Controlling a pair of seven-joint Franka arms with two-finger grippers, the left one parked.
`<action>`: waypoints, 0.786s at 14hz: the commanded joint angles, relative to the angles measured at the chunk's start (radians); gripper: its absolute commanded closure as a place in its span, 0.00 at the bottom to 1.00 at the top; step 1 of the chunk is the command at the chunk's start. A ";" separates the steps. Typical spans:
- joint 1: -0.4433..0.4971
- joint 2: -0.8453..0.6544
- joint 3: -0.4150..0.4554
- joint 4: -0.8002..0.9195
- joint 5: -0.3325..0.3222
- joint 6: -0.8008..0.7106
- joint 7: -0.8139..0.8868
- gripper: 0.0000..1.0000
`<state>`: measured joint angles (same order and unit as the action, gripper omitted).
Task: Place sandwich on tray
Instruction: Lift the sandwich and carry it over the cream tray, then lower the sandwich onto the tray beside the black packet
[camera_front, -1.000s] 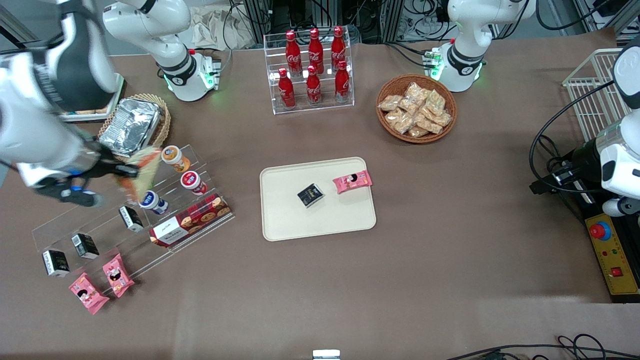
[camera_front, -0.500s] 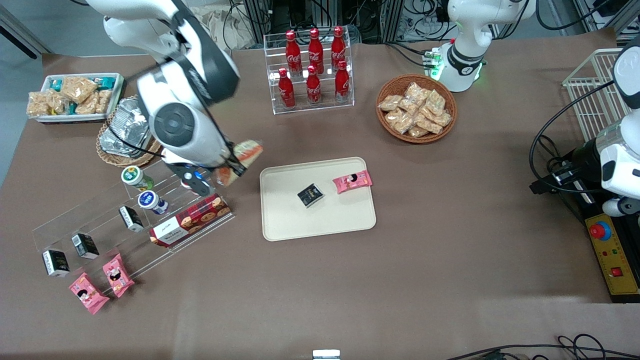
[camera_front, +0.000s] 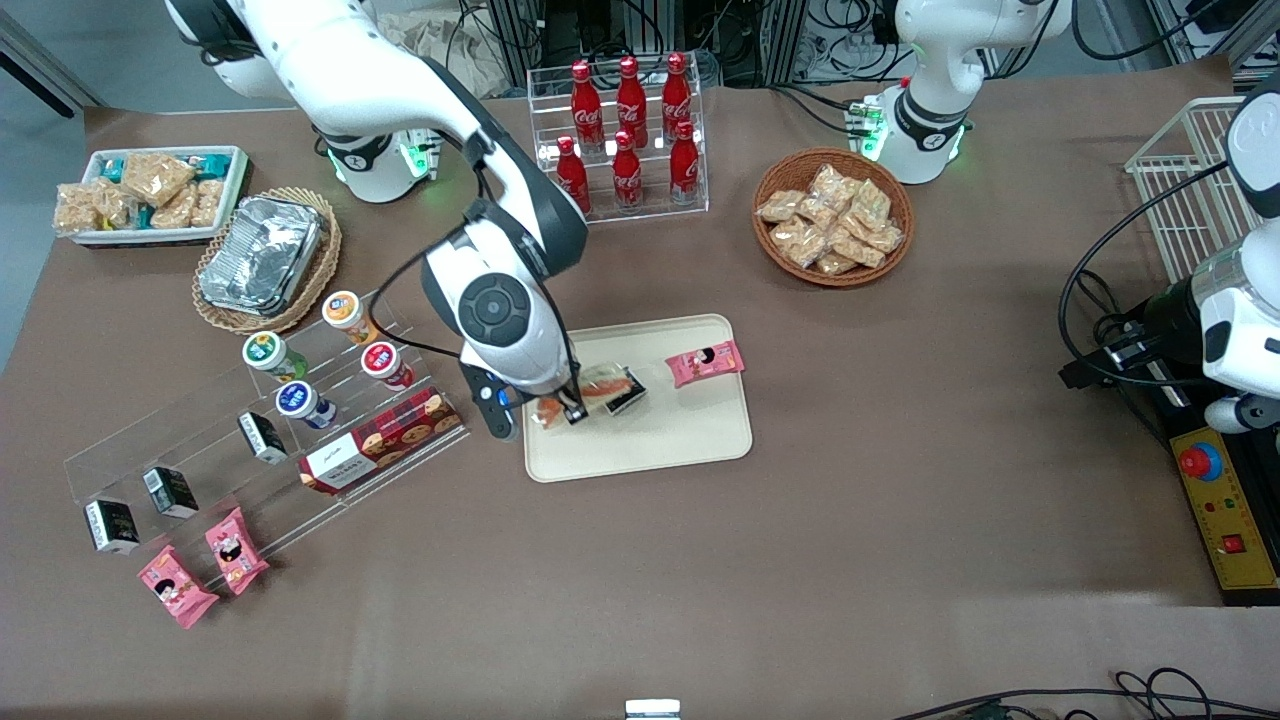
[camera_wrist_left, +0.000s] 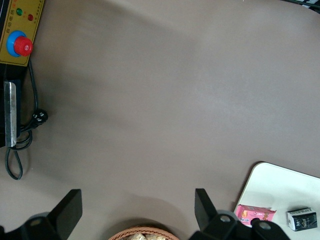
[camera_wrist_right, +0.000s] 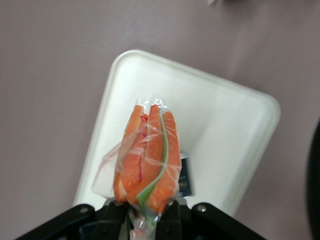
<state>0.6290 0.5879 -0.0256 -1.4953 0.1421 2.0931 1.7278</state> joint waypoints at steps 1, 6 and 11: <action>0.029 0.111 -0.013 0.119 0.028 0.068 0.078 1.00; 0.044 0.173 -0.014 0.112 0.030 0.151 0.104 1.00; 0.047 0.222 -0.016 0.107 0.030 0.238 0.104 1.00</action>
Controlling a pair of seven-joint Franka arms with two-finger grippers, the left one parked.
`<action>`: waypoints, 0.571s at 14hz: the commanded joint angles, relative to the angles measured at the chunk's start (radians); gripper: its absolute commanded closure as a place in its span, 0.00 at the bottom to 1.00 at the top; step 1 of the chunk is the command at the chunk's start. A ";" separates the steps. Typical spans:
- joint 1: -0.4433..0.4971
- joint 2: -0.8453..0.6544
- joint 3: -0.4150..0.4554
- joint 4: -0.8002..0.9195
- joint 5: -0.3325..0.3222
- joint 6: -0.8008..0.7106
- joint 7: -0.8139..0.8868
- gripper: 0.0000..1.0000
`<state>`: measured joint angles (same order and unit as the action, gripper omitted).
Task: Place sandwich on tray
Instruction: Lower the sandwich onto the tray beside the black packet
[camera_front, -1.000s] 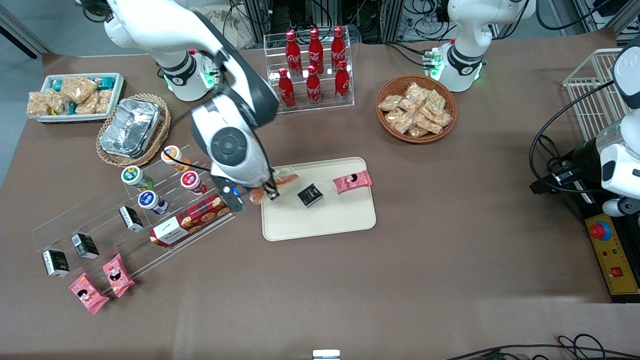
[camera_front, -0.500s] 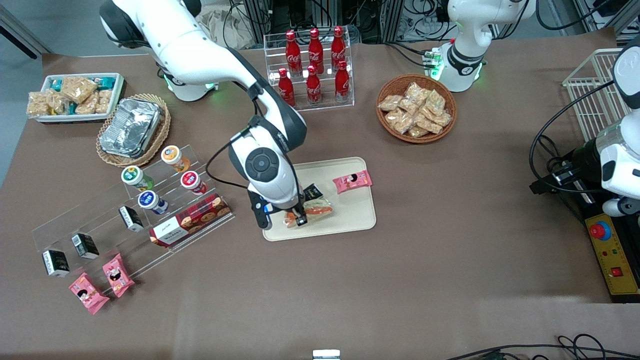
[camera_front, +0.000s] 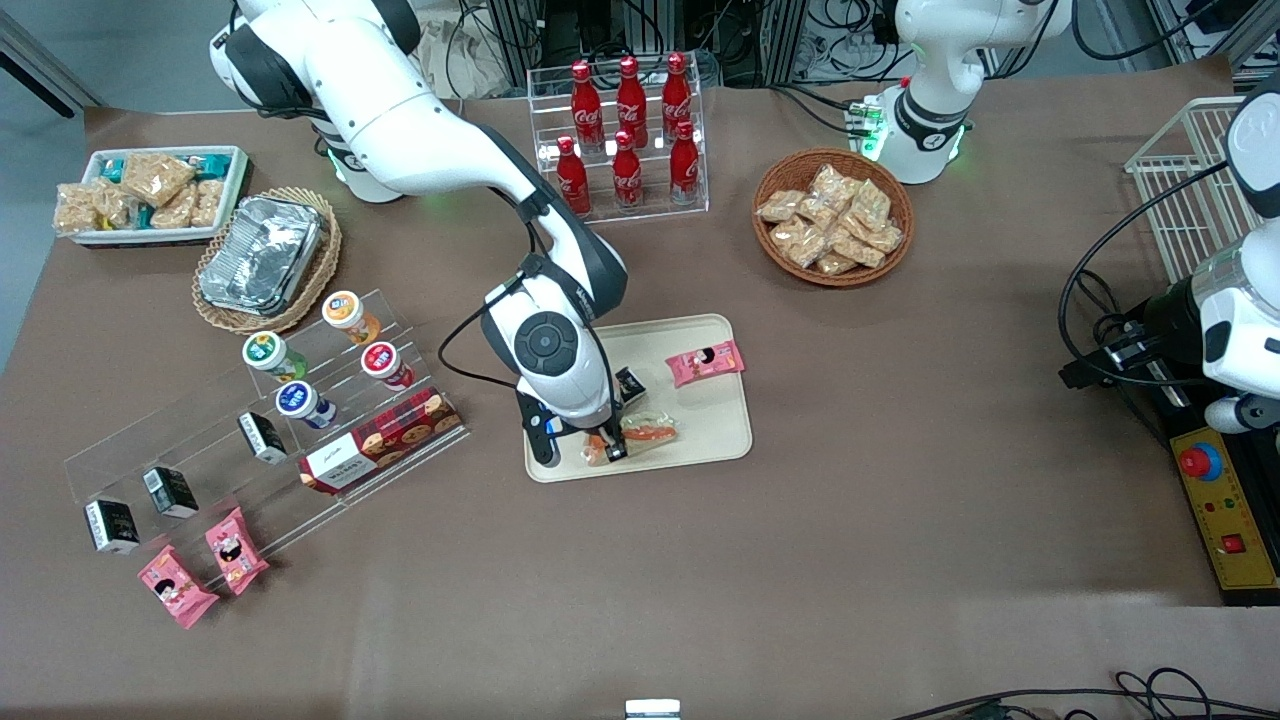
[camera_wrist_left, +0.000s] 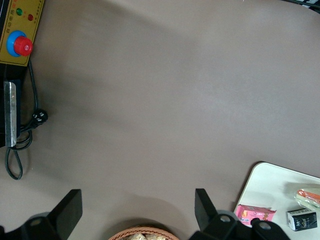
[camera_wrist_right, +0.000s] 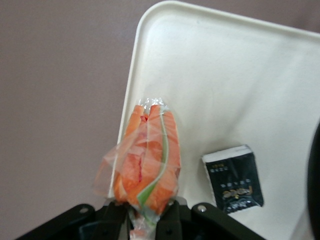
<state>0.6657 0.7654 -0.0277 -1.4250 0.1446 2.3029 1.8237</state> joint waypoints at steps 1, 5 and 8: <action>0.011 0.052 -0.014 0.037 0.026 0.042 0.006 1.00; 0.009 0.068 -0.017 0.037 0.018 0.076 0.005 0.59; 0.009 0.077 -0.017 0.037 -0.010 0.087 -0.007 0.00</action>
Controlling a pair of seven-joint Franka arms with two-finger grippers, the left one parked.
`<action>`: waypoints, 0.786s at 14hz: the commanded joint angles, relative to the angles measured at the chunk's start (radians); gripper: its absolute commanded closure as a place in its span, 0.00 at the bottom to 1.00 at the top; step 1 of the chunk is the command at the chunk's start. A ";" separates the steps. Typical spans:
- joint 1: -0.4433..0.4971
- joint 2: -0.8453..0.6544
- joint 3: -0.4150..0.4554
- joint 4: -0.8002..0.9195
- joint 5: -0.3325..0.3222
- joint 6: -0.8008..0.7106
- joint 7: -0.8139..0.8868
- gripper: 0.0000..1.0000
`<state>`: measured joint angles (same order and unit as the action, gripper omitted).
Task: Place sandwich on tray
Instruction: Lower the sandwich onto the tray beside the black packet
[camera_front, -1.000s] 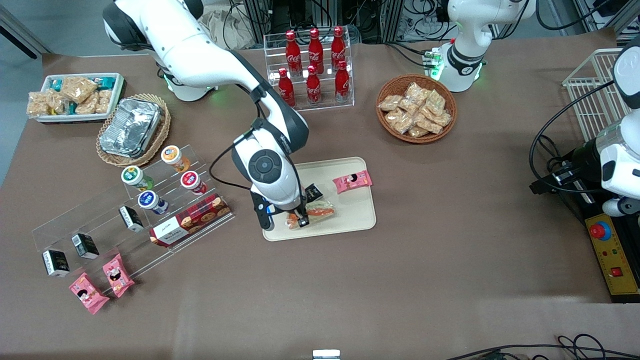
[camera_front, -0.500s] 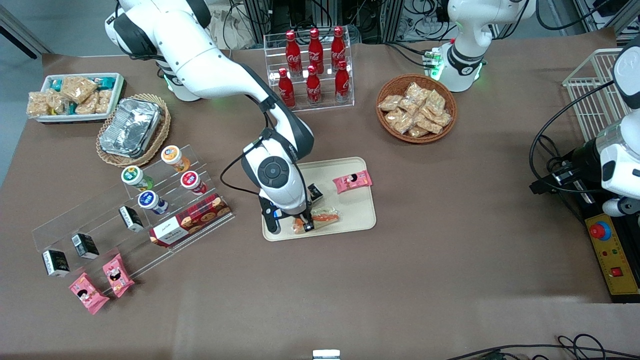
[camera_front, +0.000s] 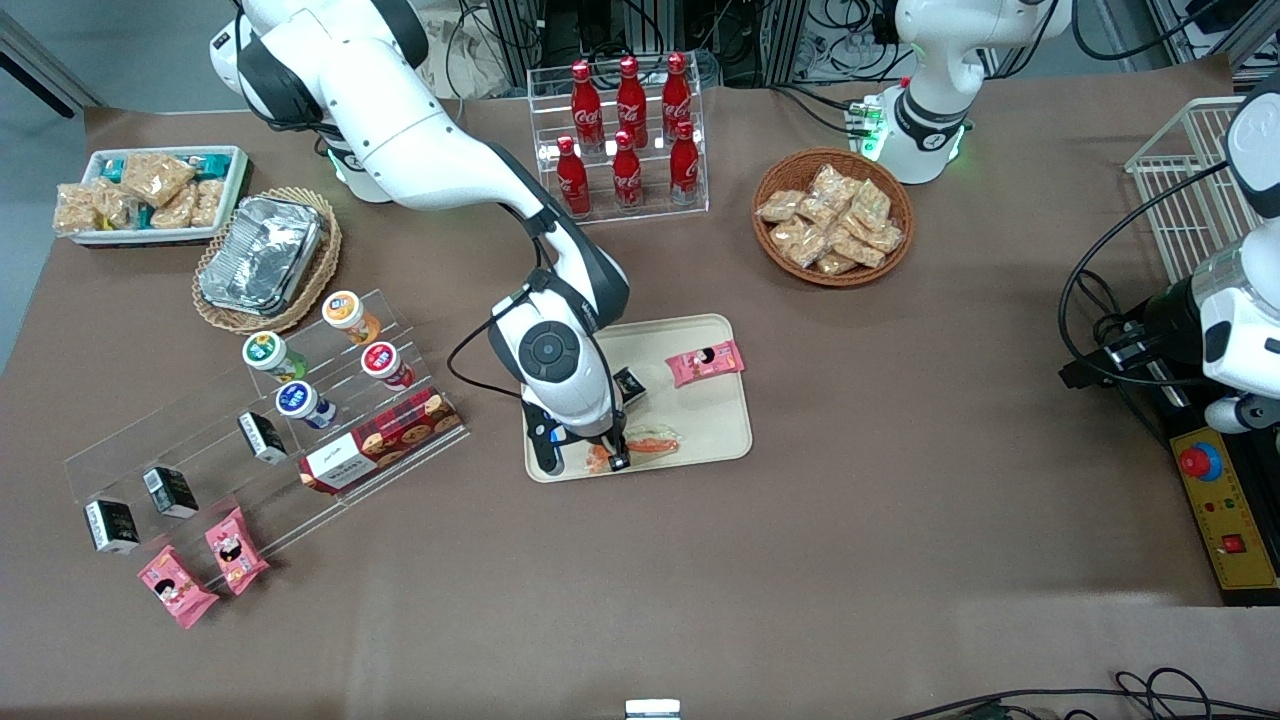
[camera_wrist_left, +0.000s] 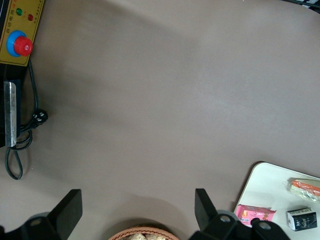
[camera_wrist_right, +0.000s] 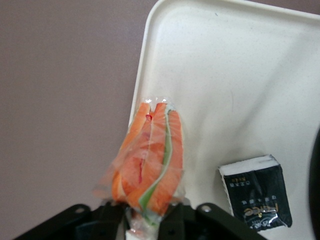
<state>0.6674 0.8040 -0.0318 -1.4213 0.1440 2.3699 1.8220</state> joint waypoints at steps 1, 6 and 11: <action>0.003 0.037 -0.013 0.035 -0.007 0.020 -0.010 0.00; -0.008 0.026 -0.008 0.036 -0.003 0.009 -0.010 0.00; -0.009 -0.006 -0.008 0.038 -0.003 -0.061 -0.053 0.00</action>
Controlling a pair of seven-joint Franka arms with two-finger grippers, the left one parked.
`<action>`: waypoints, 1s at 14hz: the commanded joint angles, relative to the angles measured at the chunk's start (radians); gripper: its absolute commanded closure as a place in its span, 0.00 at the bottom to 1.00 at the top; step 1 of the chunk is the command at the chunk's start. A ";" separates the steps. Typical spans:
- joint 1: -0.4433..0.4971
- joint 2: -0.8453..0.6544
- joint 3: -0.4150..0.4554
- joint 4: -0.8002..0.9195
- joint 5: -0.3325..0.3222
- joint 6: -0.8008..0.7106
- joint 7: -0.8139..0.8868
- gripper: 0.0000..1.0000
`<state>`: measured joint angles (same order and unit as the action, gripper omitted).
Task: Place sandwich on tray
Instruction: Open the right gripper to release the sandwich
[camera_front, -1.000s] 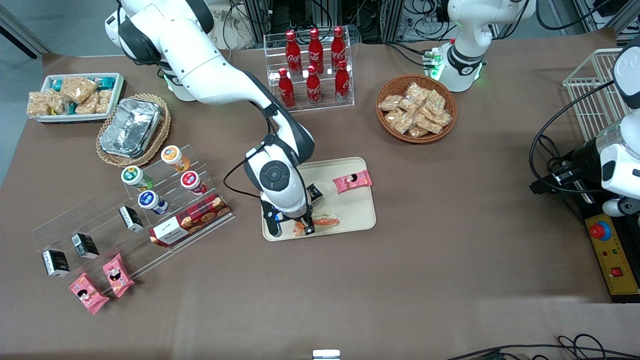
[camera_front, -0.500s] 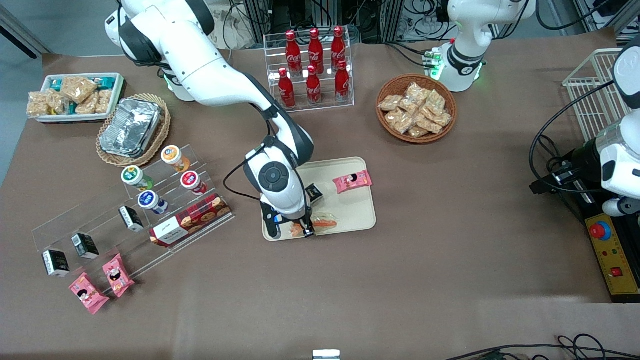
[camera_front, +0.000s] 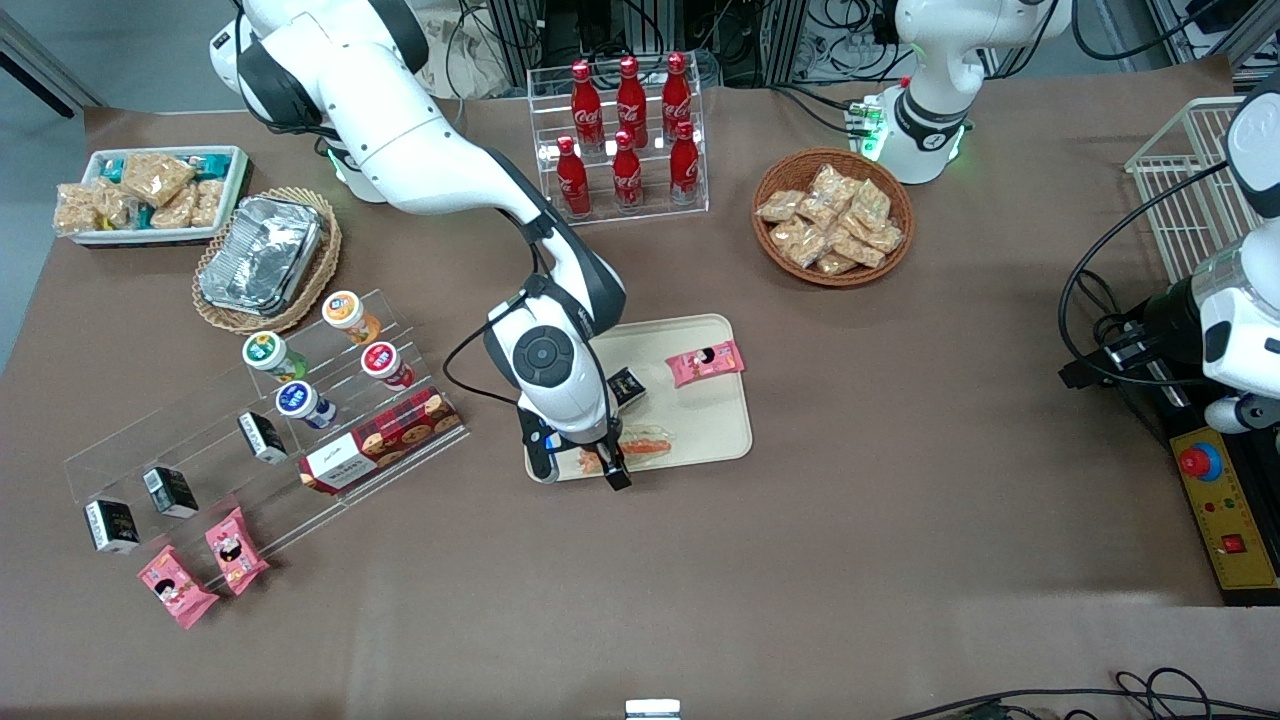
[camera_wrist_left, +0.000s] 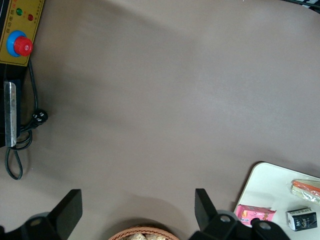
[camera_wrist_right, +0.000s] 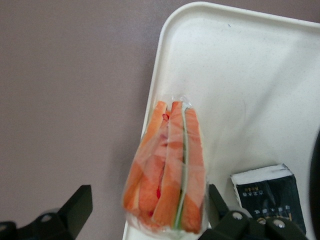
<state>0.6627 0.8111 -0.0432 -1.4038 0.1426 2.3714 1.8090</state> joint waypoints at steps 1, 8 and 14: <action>-0.008 -0.032 0.003 0.020 0.003 -0.104 -0.089 0.00; -0.017 -0.214 0.005 -0.004 0.006 -0.317 -0.369 0.00; -0.052 -0.426 -0.006 -0.154 0.000 -0.413 -0.698 0.00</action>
<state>0.6225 0.5041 -0.0471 -1.4285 0.1426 1.9664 1.2283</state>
